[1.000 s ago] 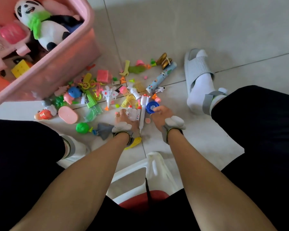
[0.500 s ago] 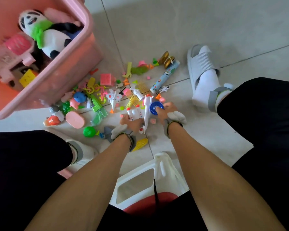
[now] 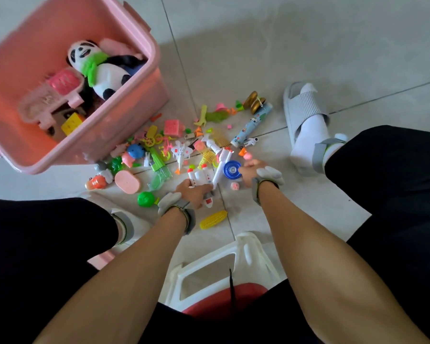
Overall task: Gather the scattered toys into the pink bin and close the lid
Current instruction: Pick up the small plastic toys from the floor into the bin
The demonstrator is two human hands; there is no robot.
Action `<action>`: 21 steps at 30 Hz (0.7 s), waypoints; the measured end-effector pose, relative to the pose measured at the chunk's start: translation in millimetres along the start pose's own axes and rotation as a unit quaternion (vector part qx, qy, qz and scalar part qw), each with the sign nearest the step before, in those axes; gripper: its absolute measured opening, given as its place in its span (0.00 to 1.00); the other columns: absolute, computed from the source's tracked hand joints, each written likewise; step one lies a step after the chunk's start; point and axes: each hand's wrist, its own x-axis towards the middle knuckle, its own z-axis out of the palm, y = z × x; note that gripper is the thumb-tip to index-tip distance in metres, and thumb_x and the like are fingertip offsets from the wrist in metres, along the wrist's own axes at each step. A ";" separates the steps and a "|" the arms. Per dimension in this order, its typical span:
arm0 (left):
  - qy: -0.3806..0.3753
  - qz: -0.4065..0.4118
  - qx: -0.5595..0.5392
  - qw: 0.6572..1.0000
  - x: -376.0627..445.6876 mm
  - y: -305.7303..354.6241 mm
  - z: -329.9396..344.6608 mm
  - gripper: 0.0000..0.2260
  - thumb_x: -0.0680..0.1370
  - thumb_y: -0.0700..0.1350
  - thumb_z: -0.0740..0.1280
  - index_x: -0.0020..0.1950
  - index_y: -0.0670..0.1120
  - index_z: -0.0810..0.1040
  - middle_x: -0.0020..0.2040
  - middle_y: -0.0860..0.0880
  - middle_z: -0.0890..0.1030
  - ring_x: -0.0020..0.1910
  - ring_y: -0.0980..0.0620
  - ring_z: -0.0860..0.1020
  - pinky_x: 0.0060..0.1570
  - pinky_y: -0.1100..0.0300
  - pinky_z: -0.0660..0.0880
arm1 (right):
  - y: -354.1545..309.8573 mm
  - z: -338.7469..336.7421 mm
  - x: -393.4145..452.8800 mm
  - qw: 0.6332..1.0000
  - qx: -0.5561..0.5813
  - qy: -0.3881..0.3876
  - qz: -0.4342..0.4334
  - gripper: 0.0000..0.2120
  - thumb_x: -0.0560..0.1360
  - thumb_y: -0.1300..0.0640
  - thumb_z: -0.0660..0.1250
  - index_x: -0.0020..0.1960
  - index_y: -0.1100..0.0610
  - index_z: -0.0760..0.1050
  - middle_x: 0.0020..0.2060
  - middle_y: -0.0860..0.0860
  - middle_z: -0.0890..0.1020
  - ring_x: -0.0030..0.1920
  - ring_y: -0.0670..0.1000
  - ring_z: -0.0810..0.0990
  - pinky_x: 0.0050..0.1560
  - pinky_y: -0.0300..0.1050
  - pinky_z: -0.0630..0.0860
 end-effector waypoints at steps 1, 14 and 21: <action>-0.002 0.005 -0.005 1.000 -1.7 -2.4 -1.7 0.10 0.71 0.45 0.76 0.47 0.44 0.78 0.36 0.47 0.81 0.33 0.50 0.78 0.39 0.55 0.79 | -1.3 2.4 -1.4 1.000 0.004 -0.007 -0.003 0.18 0.76 0.54 0.65 0.65 0.55 0.73 0.63 0.51 0.76 0.61 0.53 0.76 0.57 0.39 0.69; -0.018 0.001 -0.056 0.998 -1.7 -8.3 -12.1 0.12 0.72 0.45 0.74 0.53 0.45 0.77 0.42 0.45 0.82 0.40 0.46 0.79 0.50 0.47 0.80 | 0.4 21.8 3.7 0.990 0.135 -0.040 0.031 0.32 0.60 0.64 0.62 0.64 0.53 0.71 0.57 0.57 0.79 0.53 0.61 0.81 0.51 0.53 0.82; -0.037 0.042 -0.093 0.994 -13.4 8.2 -34.0 0.04 0.75 0.40 0.71 0.46 0.45 0.77 0.29 0.51 0.82 0.31 0.51 0.77 0.34 0.59 0.73 | -18.7 20.8 -42.1 0.972 0.223 -0.080 -0.010 0.19 0.77 0.67 0.55 0.66 0.57 0.72 0.53 0.60 0.81 0.35 0.50 0.80 0.28 0.38 0.76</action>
